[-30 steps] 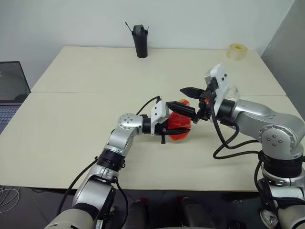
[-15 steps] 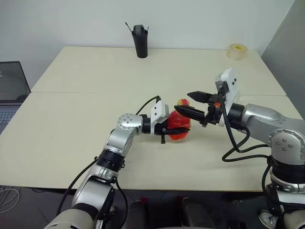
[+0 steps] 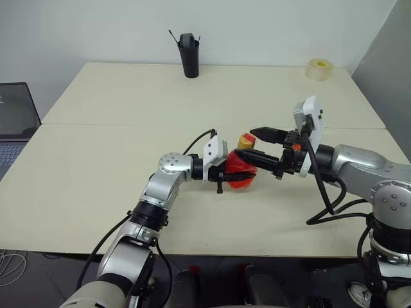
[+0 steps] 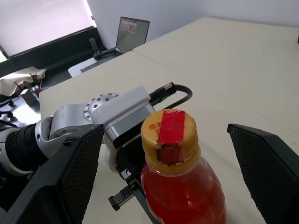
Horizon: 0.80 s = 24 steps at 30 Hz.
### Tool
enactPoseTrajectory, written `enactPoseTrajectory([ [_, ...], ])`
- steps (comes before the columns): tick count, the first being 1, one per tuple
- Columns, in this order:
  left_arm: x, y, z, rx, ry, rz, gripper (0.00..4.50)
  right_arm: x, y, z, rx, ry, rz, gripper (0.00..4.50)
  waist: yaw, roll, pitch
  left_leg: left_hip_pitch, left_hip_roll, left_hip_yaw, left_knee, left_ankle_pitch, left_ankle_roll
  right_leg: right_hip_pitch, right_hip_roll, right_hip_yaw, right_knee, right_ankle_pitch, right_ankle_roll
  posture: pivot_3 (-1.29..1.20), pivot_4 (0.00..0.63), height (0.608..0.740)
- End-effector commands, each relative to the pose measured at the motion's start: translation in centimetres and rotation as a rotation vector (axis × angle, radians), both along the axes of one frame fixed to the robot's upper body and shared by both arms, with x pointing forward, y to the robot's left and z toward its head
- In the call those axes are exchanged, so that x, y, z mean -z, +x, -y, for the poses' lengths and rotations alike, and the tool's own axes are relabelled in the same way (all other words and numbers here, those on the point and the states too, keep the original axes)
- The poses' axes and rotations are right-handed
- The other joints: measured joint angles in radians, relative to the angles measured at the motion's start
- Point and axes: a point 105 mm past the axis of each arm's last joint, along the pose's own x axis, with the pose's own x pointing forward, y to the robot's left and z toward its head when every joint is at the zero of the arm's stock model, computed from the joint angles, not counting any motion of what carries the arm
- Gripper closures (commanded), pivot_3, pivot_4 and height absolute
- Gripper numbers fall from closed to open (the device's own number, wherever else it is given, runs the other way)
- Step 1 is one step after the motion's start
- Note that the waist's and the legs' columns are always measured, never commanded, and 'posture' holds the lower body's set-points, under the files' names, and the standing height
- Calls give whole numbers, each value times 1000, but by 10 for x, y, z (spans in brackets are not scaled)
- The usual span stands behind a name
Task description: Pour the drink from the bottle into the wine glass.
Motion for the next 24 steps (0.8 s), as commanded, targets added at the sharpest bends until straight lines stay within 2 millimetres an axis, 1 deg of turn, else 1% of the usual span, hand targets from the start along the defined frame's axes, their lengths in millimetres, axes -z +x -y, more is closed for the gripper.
enactPoseTrajectory([
  [1, -16, -1, 3, 18, -27, 64, 3476, -12, 1, -3, 2, 15, 52, 0, 0, 0, 0, 0, 0, 0, 0, 0, 0, 0, 0, 0, 0, 0, 0, 0, 150, 740],
  [2, -16, -1, 3, 17, -27, 64, 3476, -13, 2, -2, 8, 16, 52, 380, 0, 0, 0, 0, 0, 0, 0, 0, 0, 0, 0, 0, 0, 0, 0, 0, 150, 740],
  [3, -16, -1, 3, 17, -27, 64, 3476, -13, 3, -2, 11, 16, 52, 563, 0, 0, 0, 0, 0, 0, 0, 0, 0, 0, 0, 0, 0, 0, 0, 0, 150, 740],
  [4, -16, -1, 3, 16, -27, 64, 3476, -13, 3, -2, 10, 17, 52, 917, 0, 0, 0, 0, 0, 0, 0, 0, 0, 0, 0, 0, 0, 0, 0, 0, 150, 740],
  [5, -16, -2, 3, 16, -27, 64, 3476, -13, 3, -2, 8, 18, 53, 1175, 0, 0, 0, 0, 0, 0, 0, 0, 0, 0, 0, 0, 0, 0, 0, 0, 150, 740],
  [8, -16, -2, 3, 14, -27, 63, 3476, -12, 2, -3, 2, 14, 52, 2153, 0, 0, 0, 0, 0, 0, 0, 0, 0, 0, 0, 0, 0, 0, 0, 0, 150, 740],
  [10, -16, -1, 3, 13, -27, 64, 3476, -12, 2, -4, -1, 12, 51, 2913, 0, 0, 0, 0, 0, 0, 0, 0, 0, 0, 0, 0, 0, 0, 0, 0, 150, 740],
  [11, -16, -1, 3, 13, -27, 64, 3476, -12, 2, -4, -2, 13, 50, 3205, 0, 0, 0, 0, 0, 0, 0, 0, 0, 0, 0, 0, 0, 0, 0, 0, 150, 740],
  [12, -16, -1, 2, 12, -27, 64, 3476, -12, 3, -4, -1, 13, 51, 3272, 0, 0, 0, 0, 0, 0, 0, 0, 0, 0, 0, 0, 0, 0, 0, 0, 150, 740],
  [18, -15, -1, 2, 13, -24, 62, 3476, -18, -2, -2, -39, 0, 83, 3272, 0, 0, 0, 0, 0, 0, 0, 0, 0, 0, 0, 0, 0, 0, 0, 0, 150, 740],
  [21, -15, -2, 3, 26, -20, 62, 3492, -24, -7, 3, -128, -46, 142, 3272, 1, 0, 0, 0, 0, 0, 0, 0, 0, 0, 0, 0, 0, 0, 0, 0, 150, 740],
  [24, -15, -3, 4, 38, -12, 66, 3493, -24, -10, 10, -216, -79, 151, 3272, 1, 0, 0, 0, -1, 0, 0, 0, 0, 0, 0, 0, -1, 0, 0, 0, 150, 740],
])
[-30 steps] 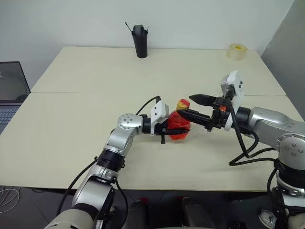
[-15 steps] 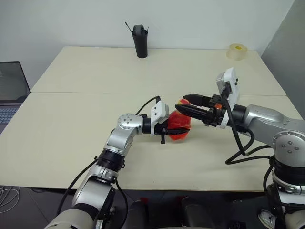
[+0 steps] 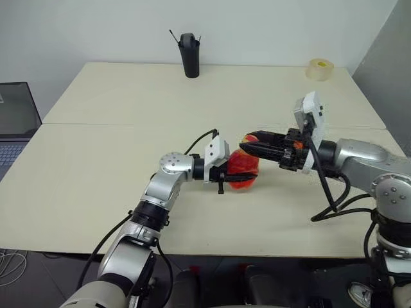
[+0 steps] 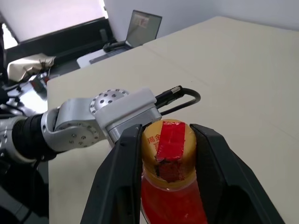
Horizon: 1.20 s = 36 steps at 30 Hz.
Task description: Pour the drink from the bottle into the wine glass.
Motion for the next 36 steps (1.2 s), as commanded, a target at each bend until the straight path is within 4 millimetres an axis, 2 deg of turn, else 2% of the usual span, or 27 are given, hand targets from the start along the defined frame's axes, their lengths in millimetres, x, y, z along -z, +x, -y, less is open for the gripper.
enactPoseTrajectory([
  [1, -13, 1, -2, 10, -15, 49, 3493, -19, -8, 7, -119, -7, 93, 3272, 0, 0, 0, 0, 0, 0, 0, 0, 0, 0, 0, 0, 0, 0, 0, 0, 150, 740],
  [5, -13, 0, -1, 18, -12, 51, 3493, -32, -2, 12, -178, 18, 112, 3272, -3, 0, 0, 1, 0, 1, 0, 0, 0, 0, 1, 1, 0, 0, 0, 0, 150, 740],
  [9, -12, -3, -2, 26, -6, 42, 3493, -39, 0, 10, -231, -8, 137, 3272, -3, 0, 0, 1, 1, 0, 0, 0, 0, 0, 1, 1, 0, 0, 0, 0, 150, 740],
  [15, -12, -5, -1, 29, -16, 44, 3493, -62, 5, 5, -281, -22, 183, 3272, 0, 0, 0, 1, 1, 0, 0, 0, 0, 0, 0, 0, 0, 0, 0, 0, 150, 740],
  [19, -14, -8, 2, 39, -32, 29, 3493, -66, 4, 6, -303, -13, 191, 3272, 1, 0, 0, 0, 1, 0, 0, 0, 0, 0, -1, 0, 0, 0, 0, 0, 150, 740],
  [22, -10, -14, 0, 70, -15, -2, 3493, -62, -2, 6, -355, -38, 185, 3272, 1, 0, 0, 0, 1, 0, 0, 0, 0, 0, -1, 0, 0, 0, 0, 0, 150, 740],
  [26, -9, -19, -2, 99, 1, -36, 3494, -46, -10, 8, -429, -143, 142, 3272, 1, 0, 0, 0, 1, 0, 0, 0, 0, 0, -1, 0, 0, 0, 0, 0, 150, 740],
  [31, -6, -29, -4, 151, 29, -91, 3512, -15, -2, 13, -401, -267, 109, 3273, -1, 0, 0, 1, 1, 0, 0, 0, 0, 0, 0, 0, 0, 0, 0, 0, 150, 740],
  [36, -3, -32, -10, 148, 47, -117, 3523, -6, -3, 9, -389, -275, 127, 3294, -2, 1, 0, 1, 1, 0, 0, 0, 0, 0, 0, 1, 1, 0, 0, 0, 150, 740],
])
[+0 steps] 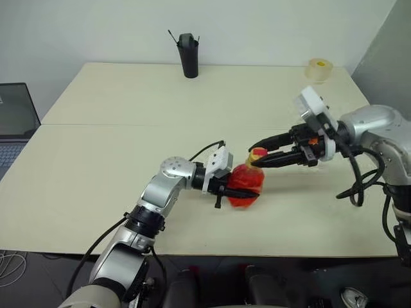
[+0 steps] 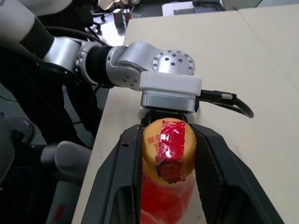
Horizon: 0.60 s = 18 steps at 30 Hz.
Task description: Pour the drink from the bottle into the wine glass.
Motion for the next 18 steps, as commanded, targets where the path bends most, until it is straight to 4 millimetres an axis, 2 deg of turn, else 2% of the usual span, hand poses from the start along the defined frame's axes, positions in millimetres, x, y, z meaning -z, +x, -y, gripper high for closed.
enactPoseTrajectory([
  [1, -18, -1, -6, 6, -44, 45, 3524, -8, -4, 1, 2, 1, 65, 3308, 0, 0, 0, 0, 0, 0, 0, 0, 0, 0, 0, 0, 0, 0, 0, 0, 150, 740],
  [6, -19, 4, -4, -15, -48, 76, 3524, -20, -11, 0, -12, 75, 40, 3315, 2, 0, 0, 0, 0, 0, 0, 0, 0, 0, -1, 0, -1, 0, 0, 0, 150, 740],
  [10, -22, 12, -3, -67, -65, 144, 3524, -39, -2, 11, 124, 159, 120, 3315, 4, 0, 0, 0, 0, 0, 0, 0, 0, 0, -1, 0, 0, 0, 0, 0, 150, 740],
  [14, -20, 19, -3, -107, -70, 206, 3524, -62, 3, 42, 388, 273, 196, 3315, 6, 0, 0, -1, 0, 0, 0, 0, 0, 0, -1, 0, 0, 0, 0, 0, 150, 740],
  [18, -22, 23, -1, -127, -97, 241, 3525, -48, 5, 98, 792, 287, 192, 3315, 13, 0, 0, -1, -1, 0, 0, 0, 0, 0, -2, 0, -1, 0, 0, 0, 150, 740],
])
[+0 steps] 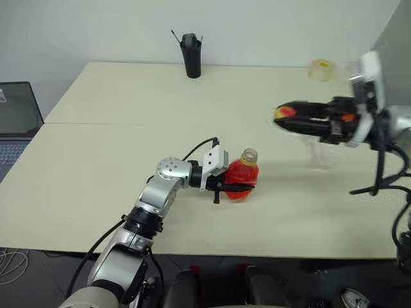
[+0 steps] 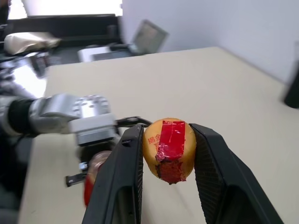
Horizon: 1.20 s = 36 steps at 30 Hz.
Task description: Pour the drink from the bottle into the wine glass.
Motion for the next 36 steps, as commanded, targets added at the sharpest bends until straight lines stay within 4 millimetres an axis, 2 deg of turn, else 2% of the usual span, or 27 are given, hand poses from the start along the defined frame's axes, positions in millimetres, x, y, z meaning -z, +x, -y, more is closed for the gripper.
enactPoseTrajectory([
  [1, -19, 5, 3, -10, -65, 81, 3525, 7, -6, 52, 354, 55, -7, 3315, 7, 0, 0, 0, 0, 0, 0, 0, 0, 0, 0, 0, 0, 0, 0, 0, 150, 740],
  [6, -16, 8, 5, -1, -66, 80, 3528, 65, -15, 121, 859, 57, -181, 3316, 15, 1, -1, 0, -1, 2, 0, 0, 0, 0, 0, 2, 0, 0, 0, 0, 150, 740],
  [9, -15, 8, 7, 14, -67, 82, 3528, 88, -20, 145, 1077, 109, -227, 3316, 9, 2, -1, 2, -1, 2, -1, 0, 0, 0, 2, 3, 1, 0, 0, 0, 150, 740],
  [11, -17, 9, 10, 20, -75, 84, 3528, 112, -24, 162, 1249, 139, -285, 3316, 7, 2, -1, 2, -1, 3, -1, 0, 0, 0, 3, 4, 1, 0, 0, 0, 150, 740],
  [13, -18, 11, 12, 25, -77, 86, 3528, 131, -25, 168, 1347, 144, -326, 3316, 6, 2, -1, 2, -1, 2, -1, 0, 0, 0, 3, 3, 1, 0, 0, 0, 150, 740],
  [16, -18, 11, 15, 33, -78, 91, 3528, 158, -26, 161, 1351, 119, -395, 3316, 5, 3, -2, 2, -2, 3, -1, 0, 0, 0, 3, 4, 1, 0, 0, 0, 150, 740],
  [19, -18, 11, 16, 35, -81, 92, 3528, 174, -28, 157, 1357, 95, -428, 3316, 1, 3, -2, 2, -2, 3, -1, 0, 0, 0, 3, 4, 1, 0, 0, 0, 150, 740],
  [20, -18, 11, 16, 34, -81, 92, 3528, 177, -27, 157, 1355, 91, -430, 2966, -1, 4, -2, 2, -2, 3, -1, 0, 0, 0, 3, 4, 1, 0, 0, 0, 150, 740],
  [24, -18, 11, 14, 29, -81, 91, 3528, 179, -24, 156, 1342, 79, -418, 1667, -8, 4, -2, 2, -2, 3, -1, 0, 0, 0, 4, 3, 1, 0, 0, 0, 150, 740],
  [29, -18, 13, 11, 8, -80, 91, 3528, 158, -18, 152, 1288, 41, -354, 6, -8, 4, -2, 2, -2, 3, -1, 0, 0, 0, 5, 4, 1, 0, 0, 0, 150, 740],
  [31, -17, 16, 9, -8, -77, 91, 3528, 146, -17, 150, 1262, 13, -327, 0, -9, 4, -2, 2, -2, 3, -1, 0, 0, 0, 5, 4, 1, 0, 0, 0, 150, 740],
  [34, -17, 23, 3, -63, -80, 87, 3528, 117, -13, 139, 1167, -28, -254, 0, -9, 4, -2, 2, -2, 2, -1, 0, 0, 0, 5, 3, 1, 0, 0, 0, 150, 740],
  [35, -18, 26, 0, -90, -89, 82, 3528, 103, -10, 122, 1063, -25, -221, 0, -10, 4, -2, 2, -2, 2, -1, 0, 0, 0, 5, 3, 1, 0, 0, 0, 150, 740],
  [36, -20, 32, -4, -130, -106, 76, 3528, 88, -9, 94, 894, -24, -180, 0, -13, 4, -2, 2, -2, 2, -1, 0, 0, 0, 5, 4, 1, 0, 0, 0, 150, 740],
])
